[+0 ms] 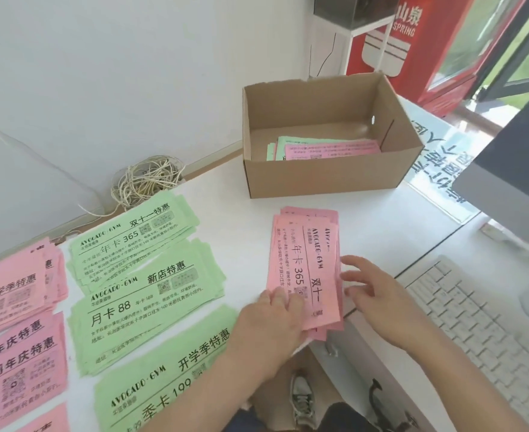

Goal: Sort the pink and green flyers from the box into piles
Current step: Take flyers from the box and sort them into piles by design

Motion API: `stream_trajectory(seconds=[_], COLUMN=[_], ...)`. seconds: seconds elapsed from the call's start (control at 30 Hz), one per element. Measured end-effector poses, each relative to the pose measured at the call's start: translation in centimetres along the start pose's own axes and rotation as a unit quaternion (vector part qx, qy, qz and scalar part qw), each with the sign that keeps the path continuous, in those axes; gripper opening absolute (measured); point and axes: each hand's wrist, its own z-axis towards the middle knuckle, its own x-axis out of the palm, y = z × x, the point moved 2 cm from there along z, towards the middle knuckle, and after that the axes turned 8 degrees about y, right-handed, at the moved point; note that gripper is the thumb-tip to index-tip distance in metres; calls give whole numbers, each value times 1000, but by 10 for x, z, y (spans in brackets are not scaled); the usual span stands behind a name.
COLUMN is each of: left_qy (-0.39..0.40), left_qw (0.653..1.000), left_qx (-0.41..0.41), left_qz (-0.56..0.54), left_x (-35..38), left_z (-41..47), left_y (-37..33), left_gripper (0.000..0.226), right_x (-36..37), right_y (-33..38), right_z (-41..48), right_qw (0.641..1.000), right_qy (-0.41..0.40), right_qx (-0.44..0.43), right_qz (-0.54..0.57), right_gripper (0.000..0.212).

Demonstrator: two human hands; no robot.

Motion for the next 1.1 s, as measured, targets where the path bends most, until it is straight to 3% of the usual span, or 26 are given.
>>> stream_trajectory(seconds=[0.07, 0.13, 0.23, 0.33, 0.47, 0.57, 0.7, 0.8, 0.93, 1.03, 1.1], left_qy=[-2, -34, -112, -126, -144, -106, 18, -10, -47, -76, -93], left_qw=[1000, 994, 971, 969, 978, 988, 993, 989, 940, 890, 860], left_qx=[-8, -78, -152, -134, -93, -29, -3, -23, -162, -212, -224], left_qz=[-22, -65, -146, -168, -120, -112, -113, -143, -298, -397, -449], left_x=[-10, -18, -22, -19, -18, -19, -25, -31, -26, -23, -23], left_z=[-1, 1, 5, 8, 8, 3, -4, 5, 12, 13, 11], left_y=[6, 17, 31, 33, 35, 31, 25, 33, 54, 59, 59], left_gripper=[28, 21, 27, 19, 15, 18, 54, 26, 25, 18, 7], right_x=[-2, 0, 12, 27, 33, 23, 10, 5, -2, 4, 14], right_y=[-6, -10, -12, -17, -13, -9, -7, 0, 1, -6, -8], right_z=[-5, -9, -11, -8, -6, 0, 14, 18, 10, 1, -5], right_qw=[999, 999, 992, 946, 914, 921, 938, 974, 994, 994, 998], right_qy=[-20, -14, 8, 10, -4, -13, 10, -26, -85, -38, -4], right_qx=[4, -3, -25, -64, -101, -131, -130, -127, -52, -30, -27], right_qz=[-33, -41, -123, -319, -393, -366, -321, -185, -44, -96, -63], right_gripper=[36, 33, 46, 69, 52, 33, 33, 26, 24, 29, 30])
